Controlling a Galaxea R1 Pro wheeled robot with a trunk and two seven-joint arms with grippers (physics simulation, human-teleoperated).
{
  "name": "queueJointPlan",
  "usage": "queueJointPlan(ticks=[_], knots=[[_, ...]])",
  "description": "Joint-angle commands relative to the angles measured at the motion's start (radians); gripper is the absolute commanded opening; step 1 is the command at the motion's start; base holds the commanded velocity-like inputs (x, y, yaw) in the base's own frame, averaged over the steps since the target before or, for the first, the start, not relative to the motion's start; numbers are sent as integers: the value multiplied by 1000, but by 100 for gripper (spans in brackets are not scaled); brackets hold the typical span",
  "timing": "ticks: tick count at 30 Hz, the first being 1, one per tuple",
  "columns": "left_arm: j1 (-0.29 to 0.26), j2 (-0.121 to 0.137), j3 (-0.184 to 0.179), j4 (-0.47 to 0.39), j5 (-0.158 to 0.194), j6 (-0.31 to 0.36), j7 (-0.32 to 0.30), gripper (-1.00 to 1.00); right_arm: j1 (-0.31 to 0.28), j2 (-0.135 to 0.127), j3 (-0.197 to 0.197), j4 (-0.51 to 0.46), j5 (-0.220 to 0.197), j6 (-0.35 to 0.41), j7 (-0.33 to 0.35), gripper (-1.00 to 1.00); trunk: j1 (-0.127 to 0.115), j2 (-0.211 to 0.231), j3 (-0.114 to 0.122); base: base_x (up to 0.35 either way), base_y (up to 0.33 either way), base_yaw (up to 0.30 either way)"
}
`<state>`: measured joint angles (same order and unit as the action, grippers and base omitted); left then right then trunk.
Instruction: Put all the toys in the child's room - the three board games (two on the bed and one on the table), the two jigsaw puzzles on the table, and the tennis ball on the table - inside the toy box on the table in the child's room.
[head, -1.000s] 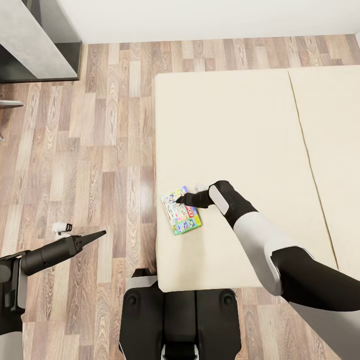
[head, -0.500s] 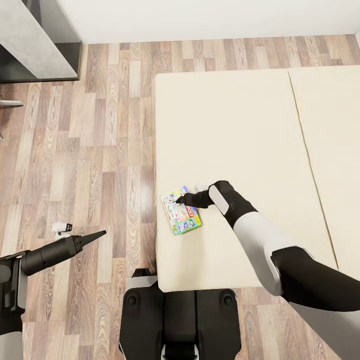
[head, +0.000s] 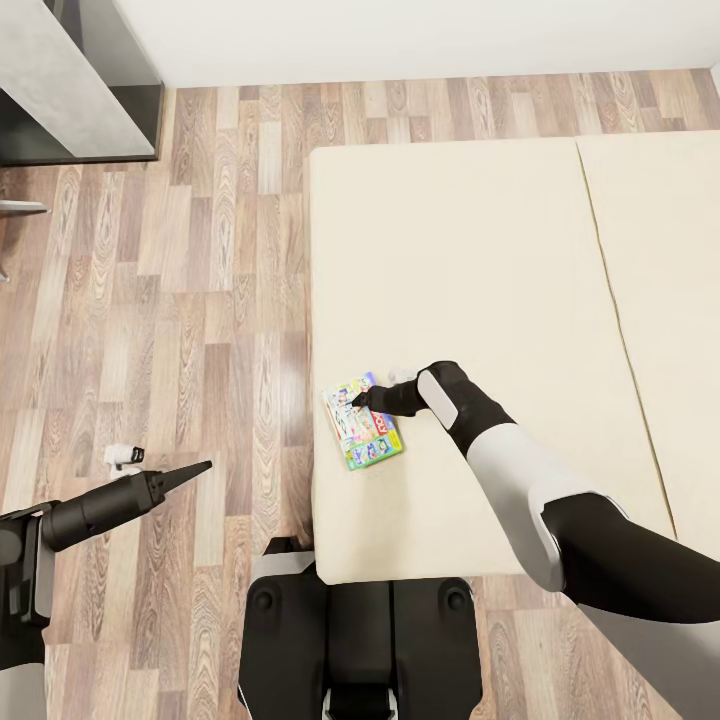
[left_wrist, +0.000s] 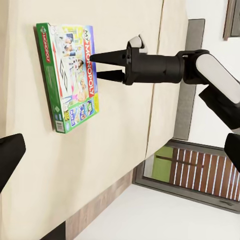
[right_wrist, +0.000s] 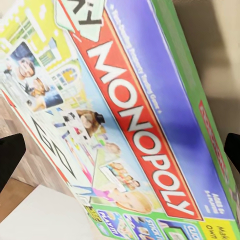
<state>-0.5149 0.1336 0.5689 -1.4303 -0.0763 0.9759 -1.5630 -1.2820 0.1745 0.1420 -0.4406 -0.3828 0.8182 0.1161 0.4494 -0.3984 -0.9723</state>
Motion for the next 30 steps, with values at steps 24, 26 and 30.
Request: queueJointPlan(ticks=[24, 26, 30], knots=[[0, 0, 1, -1, -8, 10, -8, 100, 0, 0, 0, -13, 10, 8, 45, 100, 1, -2, -1, 0, 0, 0], [0, 0, 0, -1, -8, 10, -8, 100, 0, 0, 0, -13, 10, 8, 45, 100, 1, -2, -1, 0, 0, 0], [0, -1, 0, -1, -8, 9, -8, 100, 0, 0, -1, -13, 10, 7, 46, 100, 1, -2, -1, 0, 0, 0]])
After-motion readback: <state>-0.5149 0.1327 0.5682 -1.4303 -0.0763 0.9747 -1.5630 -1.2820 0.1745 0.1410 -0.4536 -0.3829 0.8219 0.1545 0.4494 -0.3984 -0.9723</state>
